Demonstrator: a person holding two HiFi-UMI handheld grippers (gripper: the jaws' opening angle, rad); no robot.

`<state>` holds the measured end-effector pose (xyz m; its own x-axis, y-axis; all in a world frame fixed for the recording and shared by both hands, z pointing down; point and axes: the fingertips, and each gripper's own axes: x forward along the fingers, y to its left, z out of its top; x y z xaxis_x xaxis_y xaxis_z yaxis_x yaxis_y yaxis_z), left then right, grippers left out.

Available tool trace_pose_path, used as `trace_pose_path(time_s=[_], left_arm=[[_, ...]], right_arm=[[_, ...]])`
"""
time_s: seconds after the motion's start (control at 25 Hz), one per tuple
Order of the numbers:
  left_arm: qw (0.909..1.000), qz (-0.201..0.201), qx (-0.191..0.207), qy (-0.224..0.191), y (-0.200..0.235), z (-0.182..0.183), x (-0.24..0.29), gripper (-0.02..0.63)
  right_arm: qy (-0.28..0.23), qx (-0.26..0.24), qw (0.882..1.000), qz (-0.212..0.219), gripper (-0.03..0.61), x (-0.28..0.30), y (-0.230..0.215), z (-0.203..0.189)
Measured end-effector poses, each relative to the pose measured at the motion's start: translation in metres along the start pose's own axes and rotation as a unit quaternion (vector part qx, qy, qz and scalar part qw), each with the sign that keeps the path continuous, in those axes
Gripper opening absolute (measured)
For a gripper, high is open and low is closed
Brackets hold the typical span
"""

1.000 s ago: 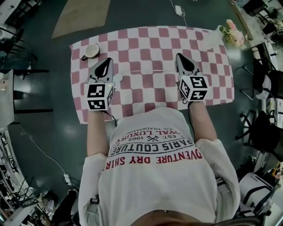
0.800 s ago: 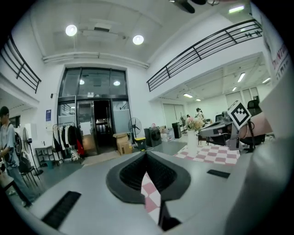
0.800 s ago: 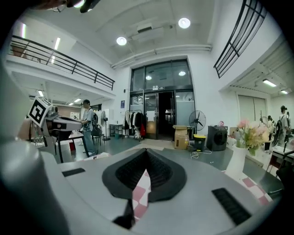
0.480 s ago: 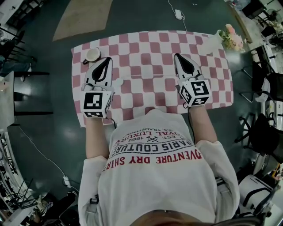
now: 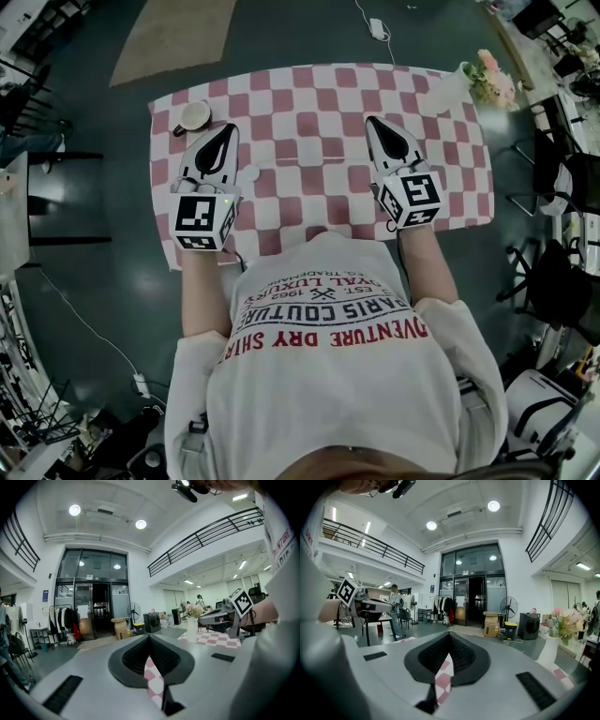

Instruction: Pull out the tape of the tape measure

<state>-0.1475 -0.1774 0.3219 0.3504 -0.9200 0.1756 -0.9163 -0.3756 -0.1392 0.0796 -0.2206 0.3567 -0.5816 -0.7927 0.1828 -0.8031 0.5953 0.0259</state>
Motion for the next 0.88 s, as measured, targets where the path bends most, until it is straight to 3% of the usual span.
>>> trace_pose_path(time_s=[0.52,0.88], left_arm=[[0.9999,-0.010,-0.010,-0.002,-0.009,-0.002,-0.007,0.017],[0.9991,-0.011,-0.042,-0.007,-0.007,-0.004,-0.010,0.017]], right_arm=[[0.000,0.017,1.000,0.003,0.026,-0.007,0.009,-0.006],[-0.011,0.027,1.000,0.008,0.026,-0.013,0.010,-0.007]])
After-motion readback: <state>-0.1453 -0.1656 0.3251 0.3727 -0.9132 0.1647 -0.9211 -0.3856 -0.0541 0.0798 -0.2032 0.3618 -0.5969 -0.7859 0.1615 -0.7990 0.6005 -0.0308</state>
